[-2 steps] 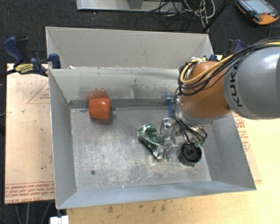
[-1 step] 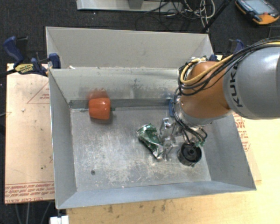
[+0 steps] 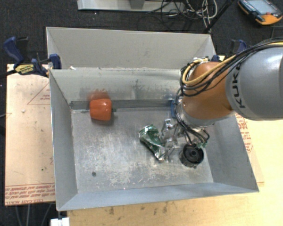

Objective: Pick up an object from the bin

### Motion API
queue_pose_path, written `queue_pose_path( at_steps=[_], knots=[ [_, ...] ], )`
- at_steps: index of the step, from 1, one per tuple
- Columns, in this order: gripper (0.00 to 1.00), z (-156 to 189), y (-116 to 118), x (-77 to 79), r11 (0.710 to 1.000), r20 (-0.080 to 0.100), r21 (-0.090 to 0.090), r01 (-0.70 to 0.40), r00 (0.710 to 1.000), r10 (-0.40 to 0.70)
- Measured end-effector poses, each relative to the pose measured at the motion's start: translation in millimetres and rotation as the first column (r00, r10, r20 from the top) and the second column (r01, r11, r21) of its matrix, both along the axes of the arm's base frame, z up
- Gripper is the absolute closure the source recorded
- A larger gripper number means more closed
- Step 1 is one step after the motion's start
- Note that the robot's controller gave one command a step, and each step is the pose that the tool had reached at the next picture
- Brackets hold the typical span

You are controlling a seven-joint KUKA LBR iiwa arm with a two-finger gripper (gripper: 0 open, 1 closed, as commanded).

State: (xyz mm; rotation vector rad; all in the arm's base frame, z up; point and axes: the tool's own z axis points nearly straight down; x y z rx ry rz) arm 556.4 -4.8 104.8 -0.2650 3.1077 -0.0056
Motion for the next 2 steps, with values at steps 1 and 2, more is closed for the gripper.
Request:
queue_pose_path(
  at_steps=[1,2],
  knots=[
    [1.0,0.0,0.0,0.0,1.0,0.0,0.0,0.0,1.0,0.0],
    [1.0,0.0,0.0,0.0,1.0,0.0,0.0,0.0,1.0,0.0]
  ],
)
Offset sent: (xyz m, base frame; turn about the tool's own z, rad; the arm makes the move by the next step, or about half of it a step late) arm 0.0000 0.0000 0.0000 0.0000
